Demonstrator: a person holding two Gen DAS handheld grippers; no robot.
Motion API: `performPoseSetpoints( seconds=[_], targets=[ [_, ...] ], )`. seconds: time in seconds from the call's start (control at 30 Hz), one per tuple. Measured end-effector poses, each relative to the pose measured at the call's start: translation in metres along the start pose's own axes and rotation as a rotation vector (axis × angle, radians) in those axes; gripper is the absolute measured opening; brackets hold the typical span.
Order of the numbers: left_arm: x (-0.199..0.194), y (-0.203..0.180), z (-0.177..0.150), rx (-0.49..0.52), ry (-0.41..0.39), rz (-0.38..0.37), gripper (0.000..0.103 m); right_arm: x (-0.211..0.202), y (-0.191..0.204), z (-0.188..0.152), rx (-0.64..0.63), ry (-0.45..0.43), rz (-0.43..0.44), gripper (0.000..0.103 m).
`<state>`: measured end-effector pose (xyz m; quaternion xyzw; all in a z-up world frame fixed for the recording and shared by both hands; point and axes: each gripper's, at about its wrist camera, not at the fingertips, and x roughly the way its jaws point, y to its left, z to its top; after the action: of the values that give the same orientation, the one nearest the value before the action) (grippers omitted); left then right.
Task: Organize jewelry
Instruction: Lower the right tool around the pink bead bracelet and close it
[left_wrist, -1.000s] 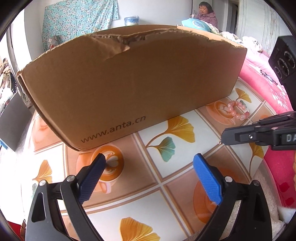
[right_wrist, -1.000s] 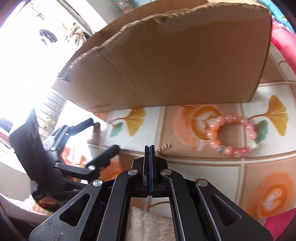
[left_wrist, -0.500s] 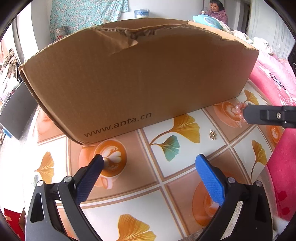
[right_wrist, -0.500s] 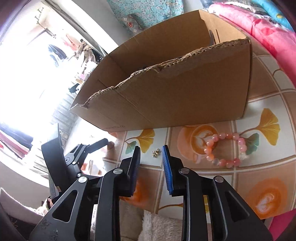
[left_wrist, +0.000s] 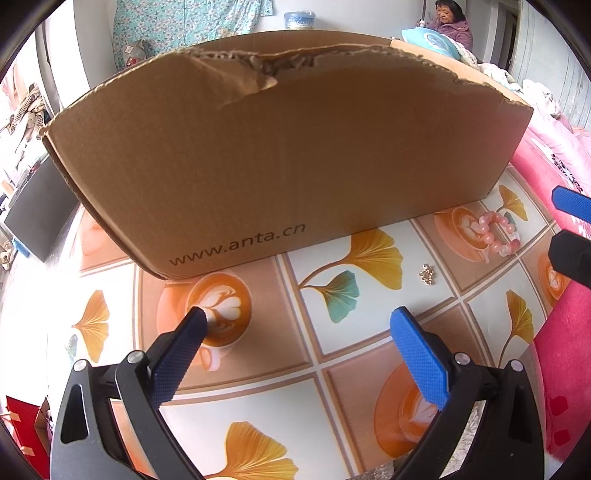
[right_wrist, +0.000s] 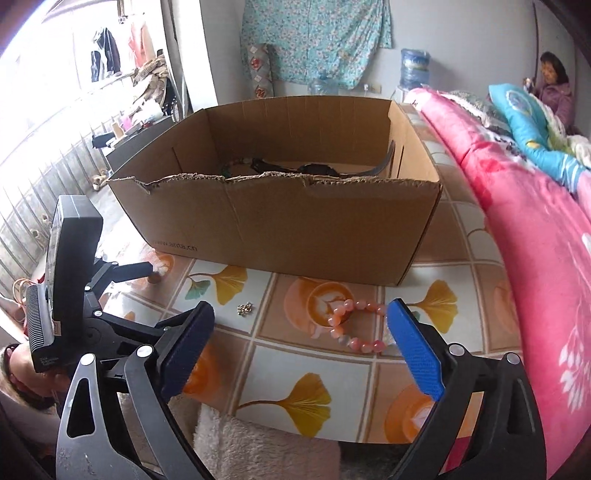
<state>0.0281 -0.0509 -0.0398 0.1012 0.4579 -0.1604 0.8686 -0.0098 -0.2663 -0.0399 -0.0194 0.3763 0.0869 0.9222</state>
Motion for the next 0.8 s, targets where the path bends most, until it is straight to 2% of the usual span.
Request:
performPoseSetpoints(
  seconds=[0.17, 0.33, 0.6, 0.7, 0.8],
  targets=[
    [-0.001, -0.004, 0.001, -0.008, 0.003, 0.006, 0.098, 0.000, 0.002, 0.005, -0.041, -0.008, -0.077, 0.095],
    [0.002, -0.003, 0.004, -0.013, 0.009, 0.008, 0.098, -0.006, -0.007, 0.010, -0.037, -0.055, -0.133, 0.095],
    [0.005, -0.002, 0.010, -0.026, 0.016, 0.015, 0.098, -0.008, -0.019, 0.008, -0.029, -0.071, -0.110, 0.095],
    [0.006, -0.002, 0.013, -0.035, 0.018, 0.021, 0.098, -0.001, -0.015, 0.001, -0.057, -0.042, -0.050, 0.095],
    [0.006, 0.000, 0.013, -0.031, 0.017, 0.018, 0.098, 0.010, -0.010, -0.005, -0.056, 0.000, -0.033, 0.095]
  ],
)
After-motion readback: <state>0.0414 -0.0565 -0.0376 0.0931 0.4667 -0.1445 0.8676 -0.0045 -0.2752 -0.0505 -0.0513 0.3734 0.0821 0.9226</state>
